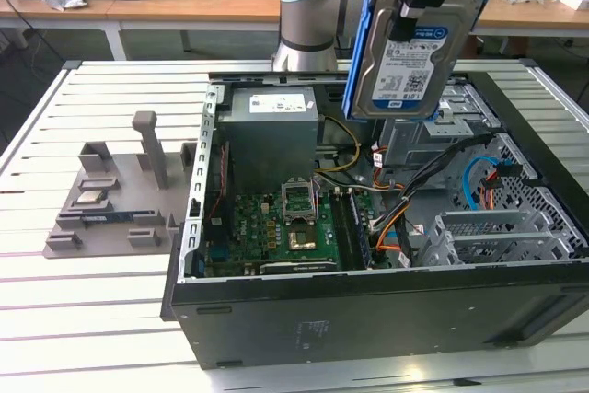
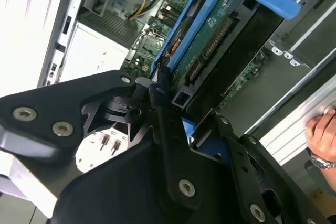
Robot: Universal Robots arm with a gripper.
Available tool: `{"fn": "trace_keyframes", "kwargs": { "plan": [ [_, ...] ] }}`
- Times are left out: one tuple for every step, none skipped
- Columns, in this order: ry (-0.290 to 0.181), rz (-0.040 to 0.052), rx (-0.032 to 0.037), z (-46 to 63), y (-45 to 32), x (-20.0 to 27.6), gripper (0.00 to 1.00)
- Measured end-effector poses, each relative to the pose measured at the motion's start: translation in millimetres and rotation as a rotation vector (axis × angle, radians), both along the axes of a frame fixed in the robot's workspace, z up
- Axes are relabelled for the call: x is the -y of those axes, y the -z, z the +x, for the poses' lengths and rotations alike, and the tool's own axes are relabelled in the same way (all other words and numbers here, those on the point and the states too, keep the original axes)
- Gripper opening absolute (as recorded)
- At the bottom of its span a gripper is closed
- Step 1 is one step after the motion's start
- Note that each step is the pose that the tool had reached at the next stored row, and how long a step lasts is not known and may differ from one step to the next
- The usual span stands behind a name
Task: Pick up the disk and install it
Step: 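Pick up the disk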
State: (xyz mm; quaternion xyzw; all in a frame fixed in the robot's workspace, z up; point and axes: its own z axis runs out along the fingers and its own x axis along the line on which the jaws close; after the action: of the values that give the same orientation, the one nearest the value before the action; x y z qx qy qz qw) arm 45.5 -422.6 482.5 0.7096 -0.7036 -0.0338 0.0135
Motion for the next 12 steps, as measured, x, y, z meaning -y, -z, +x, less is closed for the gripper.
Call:
{"fn": "trace_keyframes", "kwargs": {
  "plan": [
    [0.000,0.0000,0.0000,0.0,0.1,2.1,0.37],
    [0.000,-0.0001,0.0000,0.0,0.2,4.6,0.37],
    [0.000,0.0000,0.0000,0.0,0.4,6.8,0.37],
    [0.000,0.0000,0.0000,0.0,0.6,9.6,0.37],
    [0.000,0.0000,0.0000,0.0,0.7,11.6,0.37],
    [0.000,0.0000,0.0000,0.0,0.9,13.5,0.37],
    [0.000,0.0000,0.0000,0.0,1.0,15.2,0.37],
    [0.000,-0.0001,0.0000,0.0,1.2,17.8,0.37],
    [0.000,-0.0001,0.0000,0.0,1.3,19.7,0.37],
    [0.000,0.0000,0.0000,0.0,1.6,23.1,0.37],
    [0.000,-0.0001,0.0000,0.0,1.9,27.0,0.37],
    [0.000,0.0000,0.0000,0.0,2.1,29.2,0.37]
  ]
}}
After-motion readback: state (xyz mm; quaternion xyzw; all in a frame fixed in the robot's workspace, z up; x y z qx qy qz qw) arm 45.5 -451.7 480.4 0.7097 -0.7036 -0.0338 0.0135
